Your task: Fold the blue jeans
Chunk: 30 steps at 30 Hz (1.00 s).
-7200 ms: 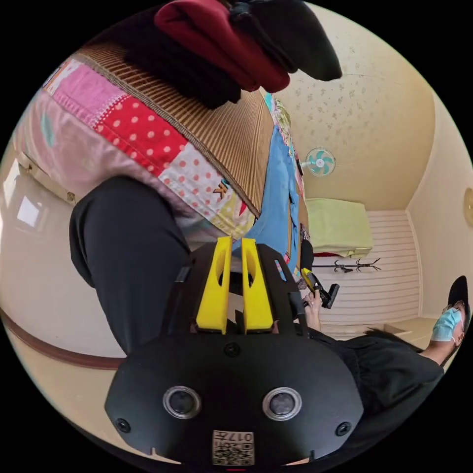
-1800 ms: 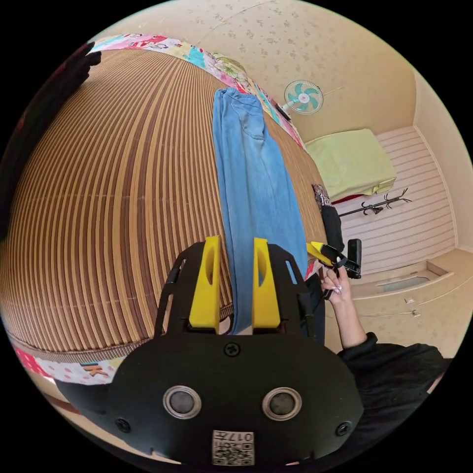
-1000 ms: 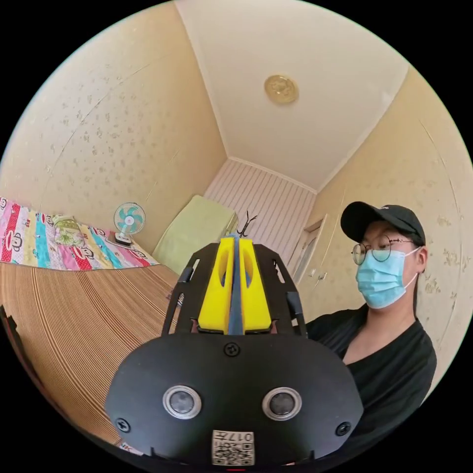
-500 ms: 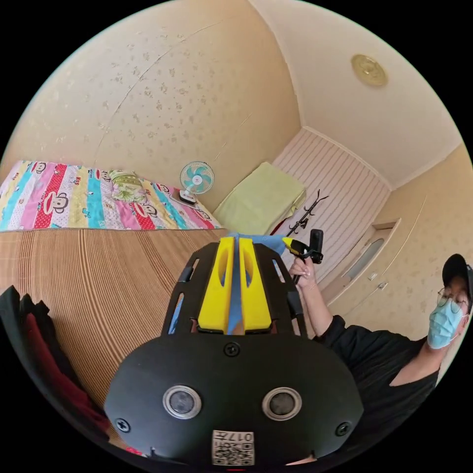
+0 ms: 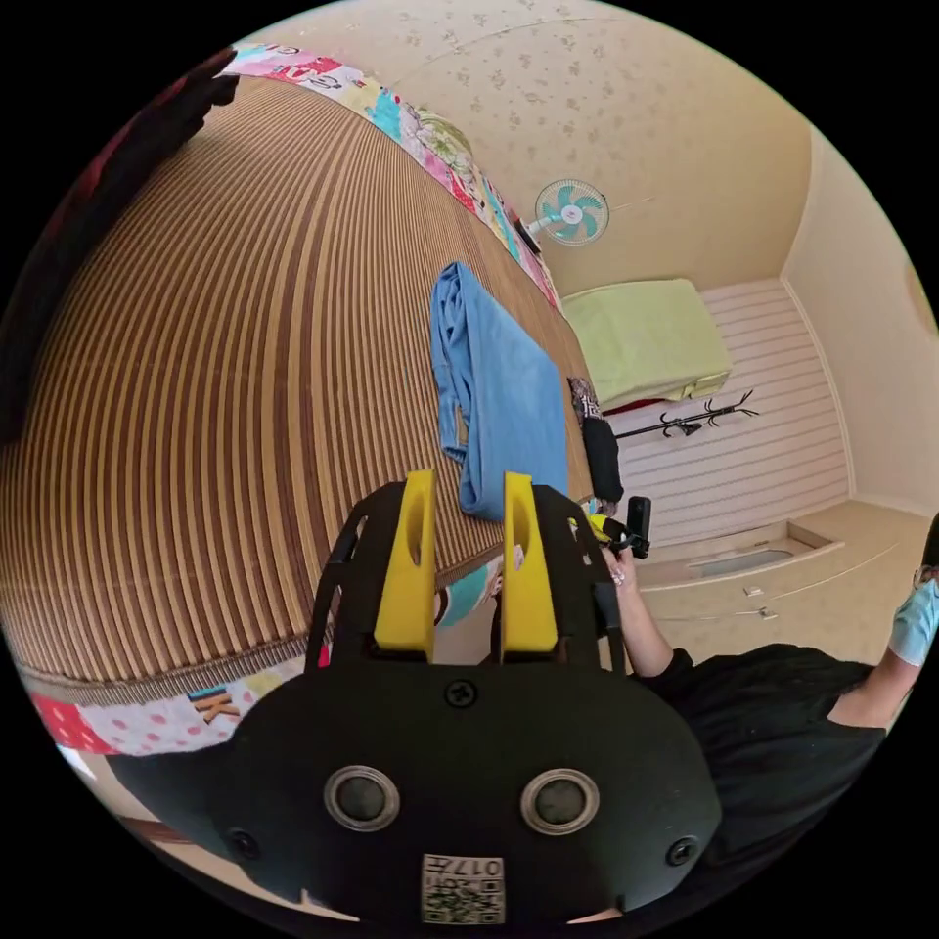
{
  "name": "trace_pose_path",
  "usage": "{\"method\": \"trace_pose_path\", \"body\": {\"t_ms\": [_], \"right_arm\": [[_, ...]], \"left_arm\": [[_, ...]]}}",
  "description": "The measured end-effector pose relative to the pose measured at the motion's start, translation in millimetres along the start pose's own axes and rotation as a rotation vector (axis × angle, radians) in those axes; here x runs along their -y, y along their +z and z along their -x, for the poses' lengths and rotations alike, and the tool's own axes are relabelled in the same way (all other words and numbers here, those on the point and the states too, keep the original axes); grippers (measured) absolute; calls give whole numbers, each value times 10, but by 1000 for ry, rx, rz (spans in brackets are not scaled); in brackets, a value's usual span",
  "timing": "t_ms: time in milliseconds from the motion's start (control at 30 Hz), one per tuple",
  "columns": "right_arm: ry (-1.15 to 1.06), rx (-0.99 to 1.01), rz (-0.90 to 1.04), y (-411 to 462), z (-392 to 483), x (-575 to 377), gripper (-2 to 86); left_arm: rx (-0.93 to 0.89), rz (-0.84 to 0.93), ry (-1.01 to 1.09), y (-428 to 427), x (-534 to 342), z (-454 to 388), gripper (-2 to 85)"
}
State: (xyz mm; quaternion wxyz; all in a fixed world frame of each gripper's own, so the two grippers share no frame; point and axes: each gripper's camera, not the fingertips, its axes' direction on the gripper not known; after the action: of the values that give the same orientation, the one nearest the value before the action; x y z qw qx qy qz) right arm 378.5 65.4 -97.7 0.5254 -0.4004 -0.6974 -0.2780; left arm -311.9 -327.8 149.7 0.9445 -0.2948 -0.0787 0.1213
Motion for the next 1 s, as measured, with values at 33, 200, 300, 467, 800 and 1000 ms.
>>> {"method": "trace_pose_path", "body": {"t_ms": [33,200,300,467,800,1000], "right_arm": [[10,15,-70,-111,-28,117,125],[78,-29,-151,-10,-148,818,170],[89,57,-116,312,-203,1027,145],[207,256,116,647,-236,838,74],[-166,490,-95,-1179,270,206,31],[-473,124,-210,-3046,1092,518,37]], "left_arm": [[3,-10,3,-24,102,-13,109],[-7,85,36,405,1072,-65,132],[27,195,17,852,1166,1,109],[-30,187,-74,877,666,-116,98],[-498,266,83,1331,149,-1431,87],[-519,220,387,1900,1028,-3043,87]]}}
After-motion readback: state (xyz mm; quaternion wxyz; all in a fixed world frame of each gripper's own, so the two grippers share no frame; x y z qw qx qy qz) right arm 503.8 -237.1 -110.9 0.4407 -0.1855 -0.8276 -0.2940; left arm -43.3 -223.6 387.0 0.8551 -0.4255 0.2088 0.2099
